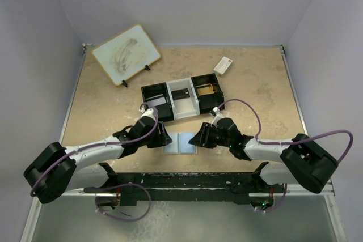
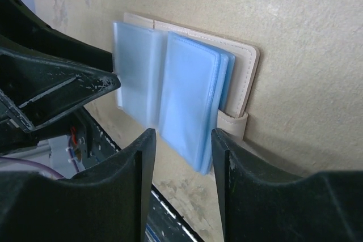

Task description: Take the credit cards out of the card holder

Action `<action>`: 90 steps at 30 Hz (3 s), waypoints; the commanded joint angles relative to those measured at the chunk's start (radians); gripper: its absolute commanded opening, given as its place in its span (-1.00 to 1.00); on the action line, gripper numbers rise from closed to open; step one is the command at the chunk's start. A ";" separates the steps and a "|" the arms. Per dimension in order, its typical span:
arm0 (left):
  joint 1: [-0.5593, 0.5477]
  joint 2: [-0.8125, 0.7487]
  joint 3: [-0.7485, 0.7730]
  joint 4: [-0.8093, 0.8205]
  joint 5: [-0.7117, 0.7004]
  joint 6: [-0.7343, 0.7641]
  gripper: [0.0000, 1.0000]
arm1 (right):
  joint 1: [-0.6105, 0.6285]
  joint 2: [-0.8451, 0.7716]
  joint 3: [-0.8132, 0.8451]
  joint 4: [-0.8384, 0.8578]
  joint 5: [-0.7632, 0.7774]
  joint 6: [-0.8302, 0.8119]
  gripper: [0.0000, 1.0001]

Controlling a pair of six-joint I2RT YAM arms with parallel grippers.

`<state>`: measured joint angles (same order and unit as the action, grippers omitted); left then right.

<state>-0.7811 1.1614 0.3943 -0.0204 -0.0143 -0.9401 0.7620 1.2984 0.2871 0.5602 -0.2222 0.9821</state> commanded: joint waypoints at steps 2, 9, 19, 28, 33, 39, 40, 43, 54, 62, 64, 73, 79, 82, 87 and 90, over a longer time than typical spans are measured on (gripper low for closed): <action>-0.018 0.031 -0.005 0.088 0.020 -0.002 -0.04 | 0.003 0.022 -0.020 0.010 -0.007 -0.015 -0.10; -0.030 0.022 0.014 0.062 -0.006 0.001 -0.14 | 0.005 0.062 -0.020 0.019 0.004 0.001 -0.15; -0.047 0.044 0.022 0.097 0.017 0.011 -0.51 | 0.007 0.058 -0.028 0.037 0.005 0.023 -0.17; -0.055 0.041 0.026 0.110 0.007 0.016 -0.82 | 0.008 0.079 -0.017 0.040 0.009 0.022 -0.14; -0.064 0.103 0.107 -0.101 -0.129 0.056 -1.00 | 0.010 0.027 -0.004 -0.030 0.043 0.027 -0.06; -0.144 0.190 0.142 -0.147 -0.236 0.029 -1.00 | 0.017 0.004 -0.037 -0.012 0.033 0.051 -0.02; -0.157 0.202 0.151 -0.156 -0.252 0.023 -1.00 | 0.018 0.011 -0.035 -0.014 0.028 0.049 -0.02; -0.188 0.228 0.170 -0.174 -0.284 0.016 -1.00 | 0.022 0.036 -0.037 0.009 0.027 0.049 -0.04; -0.223 0.224 0.168 -0.157 -0.283 -0.003 -1.00 | 0.025 0.133 -0.018 0.160 -0.004 0.093 -0.15; -0.228 0.210 0.166 -0.152 -0.284 -0.008 -1.00 | 0.066 0.160 0.120 -0.032 0.116 0.052 -0.13; -0.228 0.201 0.164 -0.153 -0.288 -0.008 -1.00 | 0.066 0.163 0.117 -0.028 0.115 0.046 -0.10; -0.228 0.182 0.163 -0.161 -0.302 -0.008 -1.00 | 0.133 0.211 0.268 -0.288 0.271 -0.055 -0.74; -0.228 0.158 0.163 -0.183 -0.334 -0.015 -1.00 | 0.220 0.256 0.430 -0.691 0.604 -0.057 -1.00; -0.228 0.153 0.164 -0.185 -0.334 -0.015 -1.00 | 0.240 0.298 0.453 -0.760 0.670 -0.049 -1.00; -0.230 0.137 0.162 -0.189 -0.331 -0.014 -1.00 | 0.246 0.279 0.432 -0.730 0.575 -0.054 -0.45; -0.230 0.111 0.154 -0.190 -0.331 -0.016 -1.00 | 0.245 0.189 0.410 -0.698 0.564 -0.047 -0.31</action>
<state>-1.0046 1.3209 0.5621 -0.1928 -0.3264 -0.9501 1.0206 1.5593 0.7483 -0.0181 0.2836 0.9565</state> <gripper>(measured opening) 0.003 0.307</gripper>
